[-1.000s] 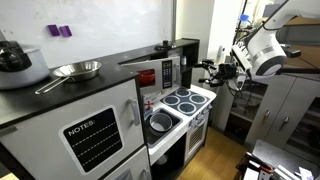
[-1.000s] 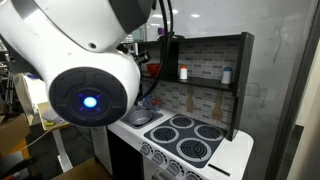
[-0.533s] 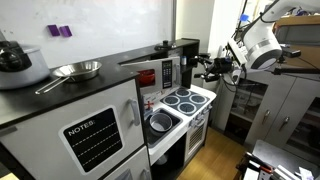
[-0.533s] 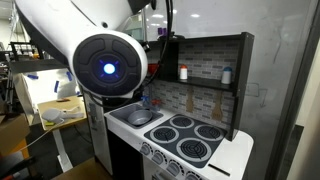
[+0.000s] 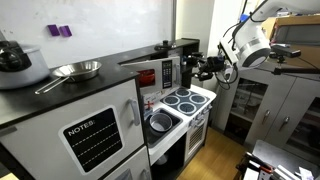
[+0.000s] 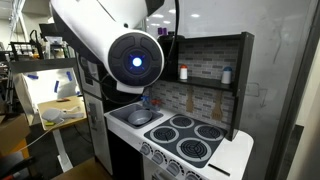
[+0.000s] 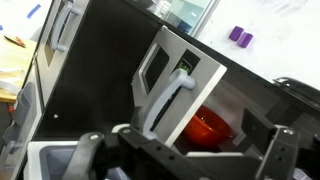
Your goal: Open the microwave
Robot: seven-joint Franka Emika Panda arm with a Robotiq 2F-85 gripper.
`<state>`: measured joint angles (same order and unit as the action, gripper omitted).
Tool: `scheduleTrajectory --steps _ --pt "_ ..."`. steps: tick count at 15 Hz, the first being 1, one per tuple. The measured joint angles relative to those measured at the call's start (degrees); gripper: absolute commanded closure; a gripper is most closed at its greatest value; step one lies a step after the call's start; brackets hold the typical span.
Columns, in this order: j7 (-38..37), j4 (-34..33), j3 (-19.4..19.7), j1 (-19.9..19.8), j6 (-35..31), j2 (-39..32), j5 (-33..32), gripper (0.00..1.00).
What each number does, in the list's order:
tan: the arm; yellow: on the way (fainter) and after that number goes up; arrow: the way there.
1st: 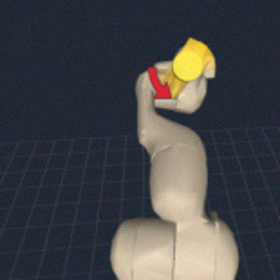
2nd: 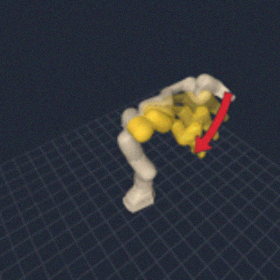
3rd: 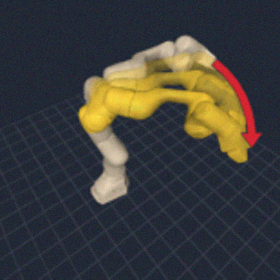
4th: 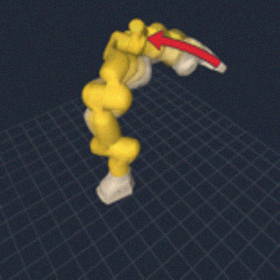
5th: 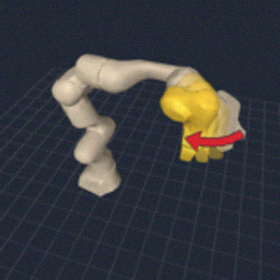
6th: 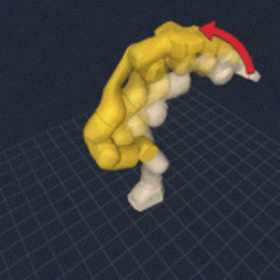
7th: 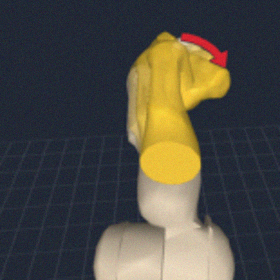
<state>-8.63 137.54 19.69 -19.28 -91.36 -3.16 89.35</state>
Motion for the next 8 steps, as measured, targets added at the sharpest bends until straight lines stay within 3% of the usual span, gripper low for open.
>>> scheduleTrajectory --steps 8 --pt "-1.6 -7.8 -1.9 1.7 0.6 -6.7 0.0 0.00"
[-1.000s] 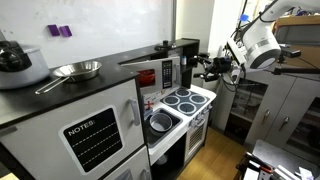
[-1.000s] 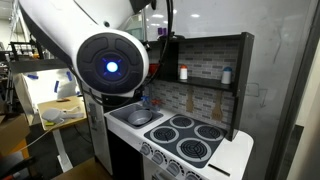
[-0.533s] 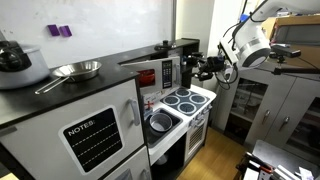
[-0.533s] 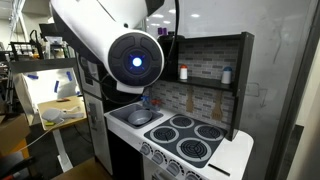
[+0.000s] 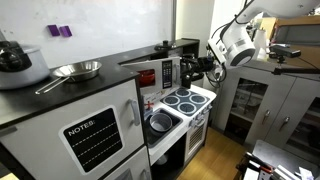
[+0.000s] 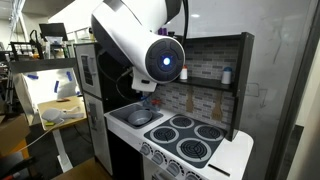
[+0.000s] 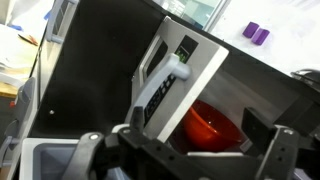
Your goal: Open the microwave
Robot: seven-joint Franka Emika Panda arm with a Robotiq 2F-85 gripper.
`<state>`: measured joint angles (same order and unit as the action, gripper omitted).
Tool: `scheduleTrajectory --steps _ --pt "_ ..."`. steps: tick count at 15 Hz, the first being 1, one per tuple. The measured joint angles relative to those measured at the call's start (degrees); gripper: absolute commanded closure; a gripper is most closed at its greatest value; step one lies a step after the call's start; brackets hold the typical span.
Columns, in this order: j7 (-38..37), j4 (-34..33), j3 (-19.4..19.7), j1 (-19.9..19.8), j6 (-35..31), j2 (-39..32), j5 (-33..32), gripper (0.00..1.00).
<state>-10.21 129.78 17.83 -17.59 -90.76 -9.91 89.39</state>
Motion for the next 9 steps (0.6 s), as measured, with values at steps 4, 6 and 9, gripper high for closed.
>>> scheduleTrajectory --steps 4,6,9 --pt "-1.4 -2.8 -0.4 0.2 1.6 -2.2 -1.1 0.00" --pt "-2.2 -3.6 -0.4 0.2 2.8 -2.7 -2.3 0.00" --pt "-3.3 -3.9 -0.5 0.2 4.5 -2.8 -4.9 0.00"
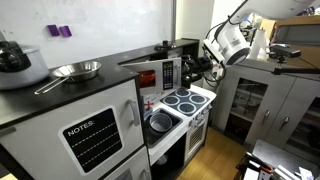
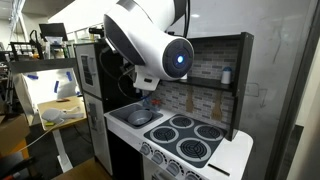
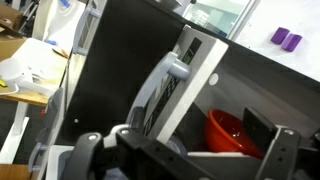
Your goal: Open the microwave
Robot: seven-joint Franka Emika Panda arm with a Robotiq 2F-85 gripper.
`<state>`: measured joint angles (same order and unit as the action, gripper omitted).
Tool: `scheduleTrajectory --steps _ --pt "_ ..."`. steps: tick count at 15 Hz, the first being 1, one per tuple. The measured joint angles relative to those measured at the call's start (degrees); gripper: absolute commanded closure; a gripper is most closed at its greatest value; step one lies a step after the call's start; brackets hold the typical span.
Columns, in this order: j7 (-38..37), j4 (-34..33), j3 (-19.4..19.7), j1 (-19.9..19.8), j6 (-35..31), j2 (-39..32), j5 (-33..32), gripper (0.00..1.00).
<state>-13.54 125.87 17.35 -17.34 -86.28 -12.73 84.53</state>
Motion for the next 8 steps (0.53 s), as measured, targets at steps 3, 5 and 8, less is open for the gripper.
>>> scheduleTrajectory --steps 3,5,8 --pt "-1.0 0.0 -0.1 0.2 1.7 0.0 -2.3 0.00" --pt "-1.4 0.0 -0.2 0.3 2.6 0.0 -3.3 0.00" --pt "-1.6 0.0 -0.2 0.6 3.4 0.0 -4.4 0.00"
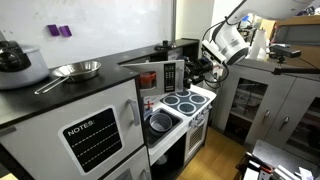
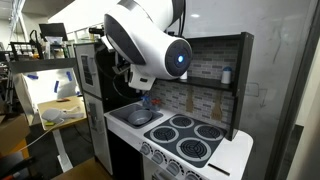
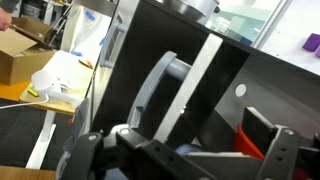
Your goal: Open the microwave
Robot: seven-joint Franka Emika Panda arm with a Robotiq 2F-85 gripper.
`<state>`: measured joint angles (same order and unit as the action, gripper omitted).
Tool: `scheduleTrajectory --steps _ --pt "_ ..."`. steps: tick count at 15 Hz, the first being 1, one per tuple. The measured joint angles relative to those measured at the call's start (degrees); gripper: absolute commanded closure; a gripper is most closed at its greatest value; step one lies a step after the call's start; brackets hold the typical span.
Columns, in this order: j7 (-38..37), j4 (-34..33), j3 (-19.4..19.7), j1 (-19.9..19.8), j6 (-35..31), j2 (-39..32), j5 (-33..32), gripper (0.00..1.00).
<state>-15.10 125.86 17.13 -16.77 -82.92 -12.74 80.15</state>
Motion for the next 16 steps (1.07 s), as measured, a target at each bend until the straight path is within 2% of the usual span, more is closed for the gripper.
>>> scheduleTrajectory --steps 16 --pt "-0.3 0.0 -1.3 1.8 3.8 0.0 -5.8 0.00"
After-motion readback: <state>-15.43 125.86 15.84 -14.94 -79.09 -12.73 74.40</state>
